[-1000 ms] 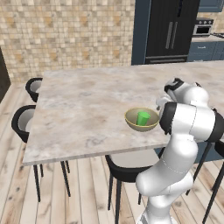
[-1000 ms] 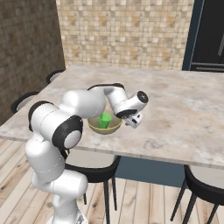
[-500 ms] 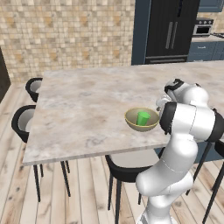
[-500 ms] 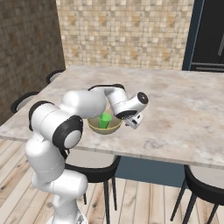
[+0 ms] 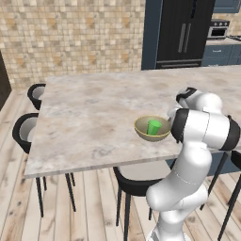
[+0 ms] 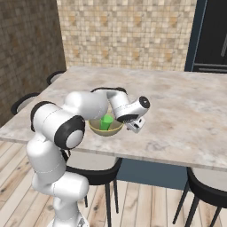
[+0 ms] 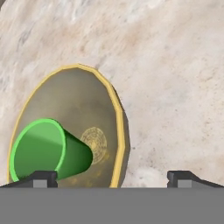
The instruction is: Place the cup inside the bowl on the dining table and move the bowl to any counter.
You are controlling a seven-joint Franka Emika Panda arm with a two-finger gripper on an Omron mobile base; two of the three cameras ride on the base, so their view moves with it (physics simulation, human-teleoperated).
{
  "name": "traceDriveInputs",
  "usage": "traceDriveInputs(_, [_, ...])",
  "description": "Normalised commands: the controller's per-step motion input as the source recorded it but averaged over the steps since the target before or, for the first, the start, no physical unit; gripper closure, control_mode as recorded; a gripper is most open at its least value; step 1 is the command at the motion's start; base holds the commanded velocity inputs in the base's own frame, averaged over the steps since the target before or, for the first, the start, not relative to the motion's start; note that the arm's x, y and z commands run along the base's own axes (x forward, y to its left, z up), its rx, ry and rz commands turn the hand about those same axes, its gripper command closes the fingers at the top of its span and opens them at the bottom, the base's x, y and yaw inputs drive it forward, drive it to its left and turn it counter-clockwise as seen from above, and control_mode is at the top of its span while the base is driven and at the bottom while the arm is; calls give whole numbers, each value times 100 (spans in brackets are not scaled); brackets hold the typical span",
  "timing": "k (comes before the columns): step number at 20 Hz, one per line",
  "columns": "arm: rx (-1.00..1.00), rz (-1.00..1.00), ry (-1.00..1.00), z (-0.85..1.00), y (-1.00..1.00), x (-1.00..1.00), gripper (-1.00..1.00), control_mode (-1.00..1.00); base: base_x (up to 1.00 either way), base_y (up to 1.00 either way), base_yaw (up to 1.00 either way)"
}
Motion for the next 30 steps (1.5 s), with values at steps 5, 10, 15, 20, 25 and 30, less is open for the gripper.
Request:
traceDriveInputs(5, [0,1,0,-15,0,0,-100,-100,0,0,0])
traceDriveInputs(10, [0,1,0,-10,2,1,-100,-100,0,0,0])
traceDriveInputs(15, [0,2,0,-8,8,4,-100,-100,0,0,0])
traceDriveInputs(20, [0,3,0,-2,9,3,-100,-100,0,0,0])
traceDriveInputs(25, [0,3,0,-8,3,5,-100,-100,0,0,0])
traceDriveInputs(30, [0,2,0,-10,0,4,-100,-100,0,0,0])
